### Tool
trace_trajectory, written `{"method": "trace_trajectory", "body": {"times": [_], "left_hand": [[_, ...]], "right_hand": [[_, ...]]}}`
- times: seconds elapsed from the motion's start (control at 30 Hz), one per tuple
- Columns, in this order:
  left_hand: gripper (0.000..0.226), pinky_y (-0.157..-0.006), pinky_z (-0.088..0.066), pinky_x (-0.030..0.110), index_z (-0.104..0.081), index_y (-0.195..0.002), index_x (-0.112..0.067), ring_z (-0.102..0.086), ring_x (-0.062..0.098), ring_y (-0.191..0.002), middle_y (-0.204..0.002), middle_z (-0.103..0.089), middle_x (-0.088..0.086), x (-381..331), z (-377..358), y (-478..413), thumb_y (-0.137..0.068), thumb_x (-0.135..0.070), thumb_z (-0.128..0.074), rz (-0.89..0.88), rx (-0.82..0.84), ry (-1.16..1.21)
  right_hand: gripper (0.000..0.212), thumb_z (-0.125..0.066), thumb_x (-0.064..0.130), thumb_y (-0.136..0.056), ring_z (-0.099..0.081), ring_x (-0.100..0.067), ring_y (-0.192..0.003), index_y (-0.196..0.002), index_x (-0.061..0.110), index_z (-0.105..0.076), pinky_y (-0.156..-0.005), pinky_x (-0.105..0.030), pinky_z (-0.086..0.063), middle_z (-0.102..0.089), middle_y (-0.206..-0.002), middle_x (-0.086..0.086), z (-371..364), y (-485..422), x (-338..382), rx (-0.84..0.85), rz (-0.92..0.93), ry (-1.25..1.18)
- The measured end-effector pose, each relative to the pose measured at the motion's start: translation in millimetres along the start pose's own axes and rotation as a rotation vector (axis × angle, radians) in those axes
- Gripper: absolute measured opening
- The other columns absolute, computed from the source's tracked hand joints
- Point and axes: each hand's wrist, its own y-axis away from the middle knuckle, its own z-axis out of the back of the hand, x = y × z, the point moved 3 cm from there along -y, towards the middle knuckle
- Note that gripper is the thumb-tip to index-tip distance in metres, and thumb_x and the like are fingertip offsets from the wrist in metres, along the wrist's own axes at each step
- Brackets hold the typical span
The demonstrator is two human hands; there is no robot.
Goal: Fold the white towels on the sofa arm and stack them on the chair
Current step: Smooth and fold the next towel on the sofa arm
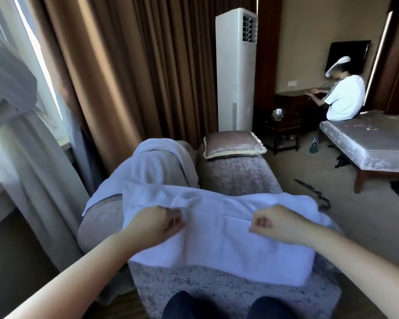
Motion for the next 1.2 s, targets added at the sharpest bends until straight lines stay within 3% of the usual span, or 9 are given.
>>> {"method": "trace_trajectory", "body": {"times": [0.07,0.2,0.33,0.5,0.63,0.73,0.9,1.07,1.2], "left_hand": [[0.042,-0.056,-0.047,0.034,-0.063,-0.085,-0.016,-0.056,0.018,-0.063,-0.072,-0.063,-0.003,10.4,18.4,-30.1,-0.094,-0.047,-0.035,0.061,-0.147,-0.03],[0.021,-0.064,-0.035,0.028,-0.061,-0.109,-0.015,-0.058,0.021,-0.099,-0.108,-0.062,0.0,39.8,24.4,-97.2,-0.099,-0.025,-0.045,0.209,-0.116,-0.183],[0.027,-0.082,-0.038,0.031,-0.057,-0.121,-0.02,-0.051,0.021,-0.115,-0.123,-0.058,-0.001,72.9,-9.7,-138.3,-0.099,-0.027,-0.043,0.217,0.13,-0.297],[0.028,-0.098,-0.035,0.033,-0.056,-0.123,-0.023,-0.052,0.019,-0.118,-0.126,-0.058,-0.003,95.0,-42.0,-148.7,-0.101,-0.035,-0.043,0.249,0.372,-0.304],[0.028,-0.085,-0.041,0.028,-0.06,-0.119,-0.021,-0.054,0.021,-0.114,-0.124,-0.058,-0.001,110.0,-41.9,-144.6,-0.099,-0.036,-0.048,0.274,0.421,-0.285],[0.022,-0.075,-0.039,0.026,-0.062,-0.114,-0.019,-0.054,0.019,-0.105,-0.115,-0.059,-0.001,117.1,-27.8,-135.9,-0.099,-0.03,-0.05,0.333,0.409,-0.195],[0.019,-0.076,-0.042,0.029,-0.064,-0.108,-0.022,-0.052,0.015,-0.088,-0.104,-0.063,-0.003,126.0,11.4,-112.6,-0.098,-0.03,-0.05,0.45,0.282,-0.224],[0.019,-0.075,-0.04,0.032,-0.064,-0.103,-0.024,-0.053,0.023,-0.096,-0.092,-0.062,0.0,119.5,64.2,-76.2,-0.098,-0.03,-0.046,0.472,0.01,-0.303],[0.016,-0.067,-0.032,0.031,-0.071,-0.101,-0.023,-0.057,0.027,-0.094,-0.091,-0.07,0.002,101.2,104.4,-45.4,-0.095,-0.025,-0.056,0.465,-0.223,-0.367]], "right_hand": [[0.028,-0.064,0.032,-0.09,-0.053,-0.002,-0.059,-0.064,0.032,-0.053,-0.055,-0.018,-0.038,-0.058,-0.061,0.02,25.3,-21.9,-6.6,-0.187,-0.012,-0.051],[0.016,-0.06,0.029,-0.093,-0.059,-0.008,-0.071,-0.077,0.028,-0.062,-0.064,-0.032,-0.048,-0.064,-0.076,0.01,56.3,-73.8,-28.6,-0.302,-0.083,0.002],[0.013,-0.05,0.024,-0.098,-0.058,-0.011,-0.088,-0.094,0.032,-0.06,-0.074,-0.029,-0.05,-0.061,-0.098,0.011,46.0,-120.8,-56.2,-0.158,-0.107,0.089],[0.033,-0.041,0.025,-0.102,-0.056,-0.017,-0.105,-0.133,0.023,-0.052,-0.088,-0.029,-0.047,-0.057,-0.127,0.003,21.2,-146.9,-91.2,0.145,-0.182,0.085],[0.023,-0.044,0.03,-0.099,-0.059,-0.021,-0.092,-0.102,0.019,-0.064,-0.078,-0.035,-0.047,-0.062,-0.105,0.003,19.8,-146.7,-113.6,0.228,-0.209,0.098],[0.033,-0.052,0.038,-0.096,-0.04,-0.02,-0.065,-0.073,0.016,-0.046,-0.058,-0.03,-0.03,-0.046,-0.075,0.0,33.7,-137.5,-115.3,0.157,-0.208,0.04],[0.034,-0.055,0.03,-0.088,-0.028,-0.014,-0.059,-0.064,0.017,-0.033,-0.055,-0.029,-0.02,-0.034,-0.064,0.003,75.1,-104.0,-103.1,0.075,-0.242,0.072],[0.021,-0.054,0.013,-0.085,-0.038,-0.013,-0.057,-0.065,0.019,-0.048,-0.051,-0.024,-0.026,-0.049,-0.066,0.006,107.2,-55.9,-88.2,-0.109,-0.345,0.119],[0.028,-0.046,0.015,-0.088,-0.045,-0.019,-0.082,-0.068,0.036,-0.047,-0.062,-0.028,-0.03,-0.057,-0.083,0.002,131.6,-27.5,-57.0,-0.397,-0.299,0.299]]}}
